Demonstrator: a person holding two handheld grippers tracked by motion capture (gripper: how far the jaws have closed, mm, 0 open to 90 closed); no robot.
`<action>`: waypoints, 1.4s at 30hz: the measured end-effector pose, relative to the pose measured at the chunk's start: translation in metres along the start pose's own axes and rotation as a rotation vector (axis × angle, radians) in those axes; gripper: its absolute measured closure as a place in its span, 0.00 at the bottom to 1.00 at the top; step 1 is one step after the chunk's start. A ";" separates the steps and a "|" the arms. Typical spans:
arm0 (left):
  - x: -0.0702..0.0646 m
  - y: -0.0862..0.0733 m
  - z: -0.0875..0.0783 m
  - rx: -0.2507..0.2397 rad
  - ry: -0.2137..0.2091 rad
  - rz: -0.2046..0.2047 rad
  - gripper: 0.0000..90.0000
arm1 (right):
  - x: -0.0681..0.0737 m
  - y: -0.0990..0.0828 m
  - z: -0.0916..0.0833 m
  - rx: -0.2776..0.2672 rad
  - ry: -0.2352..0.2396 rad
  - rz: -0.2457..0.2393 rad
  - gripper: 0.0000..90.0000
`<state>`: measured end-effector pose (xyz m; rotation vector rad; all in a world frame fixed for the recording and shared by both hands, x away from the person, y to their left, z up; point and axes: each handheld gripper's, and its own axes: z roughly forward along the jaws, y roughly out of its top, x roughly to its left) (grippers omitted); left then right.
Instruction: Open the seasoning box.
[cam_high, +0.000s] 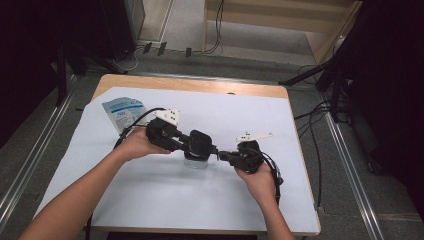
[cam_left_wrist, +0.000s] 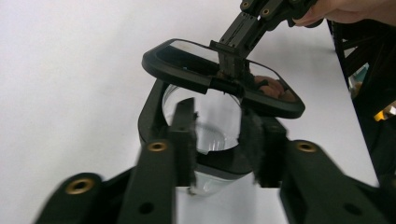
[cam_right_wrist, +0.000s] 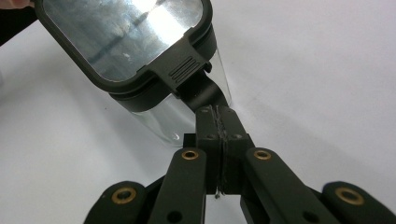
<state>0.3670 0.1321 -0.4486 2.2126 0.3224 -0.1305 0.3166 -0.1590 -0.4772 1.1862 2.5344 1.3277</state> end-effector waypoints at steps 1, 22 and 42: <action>0.001 0.000 0.000 0.003 -0.006 -0.007 0.85 | 0.000 0.000 0.000 0.000 0.000 -0.001 1.00; -0.008 0.023 -0.002 0.027 0.002 -0.022 0.97 | -0.003 -0.001 -0.001 -0.007 -0.025 -0.002 0.95; -0.010 0.039 0.001 0.033 -0.009 -0.033 0.98 | -0.008 -0.004 0.010 0.028 -0.022 0.009 1.00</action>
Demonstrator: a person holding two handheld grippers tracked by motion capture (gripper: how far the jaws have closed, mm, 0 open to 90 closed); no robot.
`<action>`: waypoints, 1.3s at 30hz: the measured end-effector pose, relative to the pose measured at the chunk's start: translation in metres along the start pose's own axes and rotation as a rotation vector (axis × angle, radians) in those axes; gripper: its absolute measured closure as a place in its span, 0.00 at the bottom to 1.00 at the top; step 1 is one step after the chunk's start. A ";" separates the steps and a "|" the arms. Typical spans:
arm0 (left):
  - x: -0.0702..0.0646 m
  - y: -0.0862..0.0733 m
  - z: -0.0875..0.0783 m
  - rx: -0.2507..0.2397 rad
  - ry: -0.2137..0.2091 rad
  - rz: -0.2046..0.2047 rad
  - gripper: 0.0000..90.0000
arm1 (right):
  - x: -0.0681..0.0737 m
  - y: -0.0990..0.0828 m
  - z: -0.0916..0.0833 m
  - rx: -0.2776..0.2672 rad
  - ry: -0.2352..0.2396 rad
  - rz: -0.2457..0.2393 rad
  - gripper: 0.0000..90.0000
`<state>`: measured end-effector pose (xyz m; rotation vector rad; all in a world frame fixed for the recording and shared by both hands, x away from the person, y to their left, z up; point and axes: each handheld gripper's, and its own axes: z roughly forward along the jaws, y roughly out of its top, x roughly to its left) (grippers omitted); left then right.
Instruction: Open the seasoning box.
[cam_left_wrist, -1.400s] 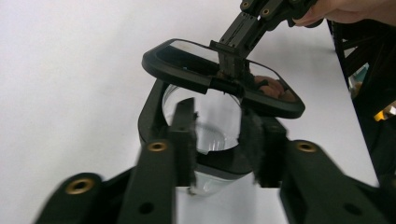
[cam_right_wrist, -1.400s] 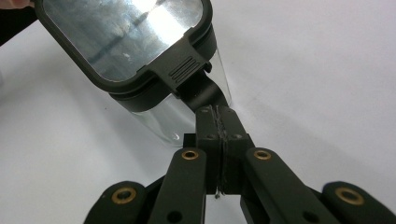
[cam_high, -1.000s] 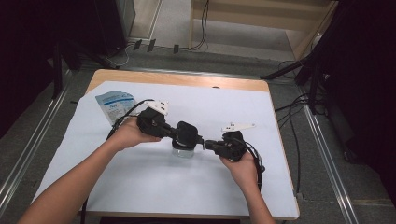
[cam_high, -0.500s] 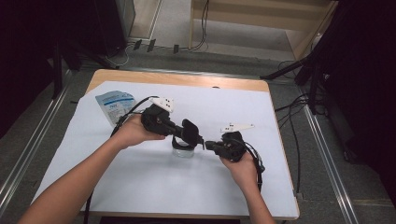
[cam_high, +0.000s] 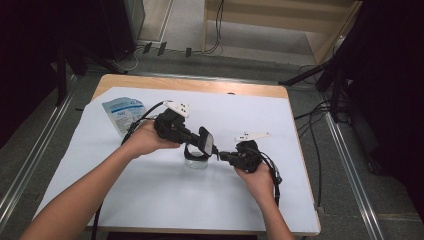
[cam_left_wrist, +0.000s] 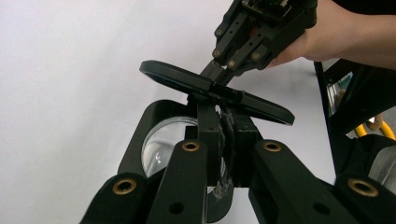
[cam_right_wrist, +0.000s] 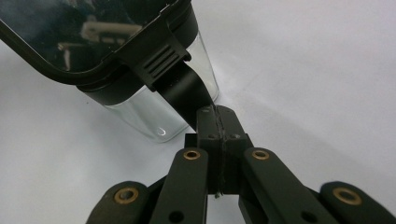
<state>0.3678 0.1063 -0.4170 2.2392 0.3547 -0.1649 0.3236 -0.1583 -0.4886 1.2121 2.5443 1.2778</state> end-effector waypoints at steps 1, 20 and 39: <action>-0.001 0.001 0.001 -0.003 -0.003 0.001 0.98 | 0.000 0.000 0.000 0.000 -0.001 -0.001 1.00; -0.006 0.021 0.015 0.007 -0.015 0.008 0.98 | -0.001 -0.001 -0.001 -0.017 0.018 -0.001 1.00; -0.005 0.029 0.032 0.022 -0.021 -0.015 0.98 | -0.002 -0.003 -0.001 -0.025 0.025 0.017 1.00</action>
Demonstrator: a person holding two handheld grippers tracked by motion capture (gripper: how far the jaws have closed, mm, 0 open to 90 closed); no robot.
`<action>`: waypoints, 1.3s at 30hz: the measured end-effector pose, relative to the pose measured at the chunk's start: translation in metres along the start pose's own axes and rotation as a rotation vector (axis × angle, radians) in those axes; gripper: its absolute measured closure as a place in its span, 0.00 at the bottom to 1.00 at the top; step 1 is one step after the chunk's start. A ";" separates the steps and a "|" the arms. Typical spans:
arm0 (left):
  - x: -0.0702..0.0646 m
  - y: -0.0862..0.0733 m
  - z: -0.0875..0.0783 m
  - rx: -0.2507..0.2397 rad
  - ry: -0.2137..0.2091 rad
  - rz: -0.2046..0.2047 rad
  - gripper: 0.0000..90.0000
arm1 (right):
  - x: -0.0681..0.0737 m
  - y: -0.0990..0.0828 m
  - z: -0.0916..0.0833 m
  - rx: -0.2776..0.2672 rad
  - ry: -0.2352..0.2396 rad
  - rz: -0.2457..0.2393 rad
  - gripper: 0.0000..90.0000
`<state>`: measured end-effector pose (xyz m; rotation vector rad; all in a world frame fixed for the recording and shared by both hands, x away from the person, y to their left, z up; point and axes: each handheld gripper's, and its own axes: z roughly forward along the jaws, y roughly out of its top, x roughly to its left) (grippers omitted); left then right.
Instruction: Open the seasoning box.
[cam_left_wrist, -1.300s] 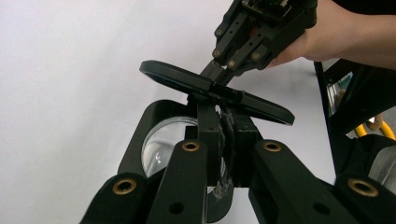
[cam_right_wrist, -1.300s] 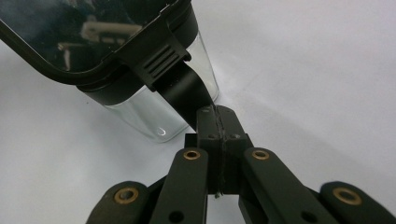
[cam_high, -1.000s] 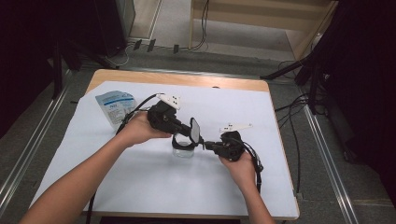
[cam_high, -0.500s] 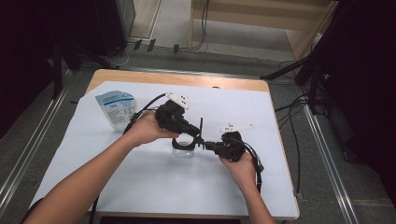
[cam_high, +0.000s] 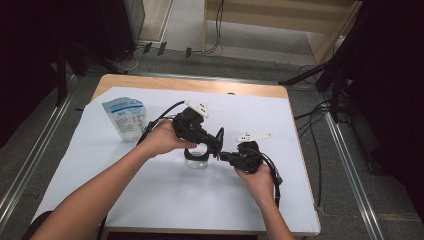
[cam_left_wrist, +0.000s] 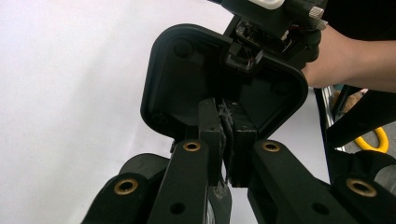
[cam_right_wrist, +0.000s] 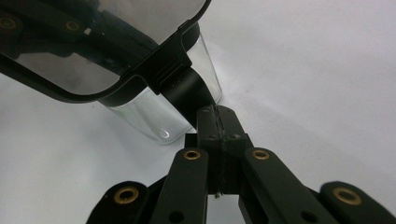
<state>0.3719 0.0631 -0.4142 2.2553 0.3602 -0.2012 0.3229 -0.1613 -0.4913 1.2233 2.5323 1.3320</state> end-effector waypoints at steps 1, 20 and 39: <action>0.000 0.000 0.000 -0.001 -0.002 -0.004 0.98 | 0.000 0.000 0.000 0.000 0.000 0.000 1.00; 0.000 0.002 0.004 0.003 0.007 0.001 0.98 | 0.000 0.000 0.000 -0.005 -0.007 0.003 1.00; 0.000 0.002 -0.004 -0.009 0.006 -0.017 0.91 | -0.005 -0.004 -0.004 -0.025 0.020 -0.048 0.77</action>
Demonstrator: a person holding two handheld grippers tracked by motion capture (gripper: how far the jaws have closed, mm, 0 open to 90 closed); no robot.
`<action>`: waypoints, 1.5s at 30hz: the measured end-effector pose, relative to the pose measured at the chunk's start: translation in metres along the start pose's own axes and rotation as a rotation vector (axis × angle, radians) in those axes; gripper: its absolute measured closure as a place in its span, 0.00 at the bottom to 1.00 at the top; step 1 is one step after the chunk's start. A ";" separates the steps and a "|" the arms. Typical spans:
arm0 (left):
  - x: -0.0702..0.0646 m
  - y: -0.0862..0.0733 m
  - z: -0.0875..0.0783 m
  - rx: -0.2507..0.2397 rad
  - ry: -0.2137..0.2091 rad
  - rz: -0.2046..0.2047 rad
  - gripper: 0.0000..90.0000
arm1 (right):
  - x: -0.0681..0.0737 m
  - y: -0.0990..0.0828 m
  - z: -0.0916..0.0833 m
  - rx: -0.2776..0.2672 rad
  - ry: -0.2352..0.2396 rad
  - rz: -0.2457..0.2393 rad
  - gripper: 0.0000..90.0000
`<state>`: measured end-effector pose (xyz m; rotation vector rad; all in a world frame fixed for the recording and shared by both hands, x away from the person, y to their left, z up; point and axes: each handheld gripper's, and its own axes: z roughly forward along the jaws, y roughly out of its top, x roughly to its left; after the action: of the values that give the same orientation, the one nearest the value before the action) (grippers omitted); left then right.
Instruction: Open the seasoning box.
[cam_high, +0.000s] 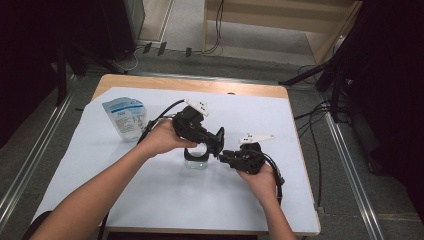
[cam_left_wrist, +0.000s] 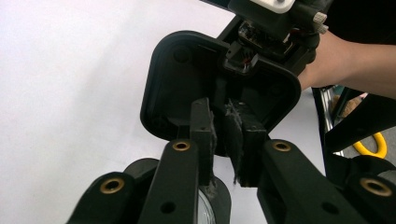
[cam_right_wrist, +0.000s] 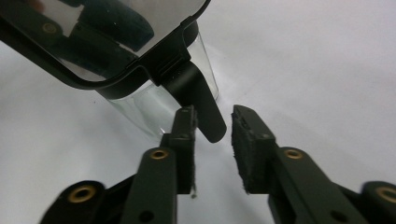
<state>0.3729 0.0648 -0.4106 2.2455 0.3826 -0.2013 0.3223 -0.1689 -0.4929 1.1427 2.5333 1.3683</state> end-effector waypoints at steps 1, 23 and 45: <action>0.000 0.000 -0.001 0.000 0.001 -0.006 0.90 | -0.001 0.000 0.000 -0.007 -0.001 -0.005 0.77; -0.002 -0.012 -0.031 -0.007 0.031 -0.033 0.60 | -0.002 -0.004 -0.007 -0.025 -0.006 -0.009 0.68; 0.000 -0.058 -0.066 -0.124 0.108 -0.087 0.45 | -0.004 0.000 -0.012 -0.034 -0.017 -0.011 0.68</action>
<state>0.3541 0.1506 -0.4099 2.1247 0.5369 -0.0985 0.3211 -0.1797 -0.4867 1.1273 2.4909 1.3879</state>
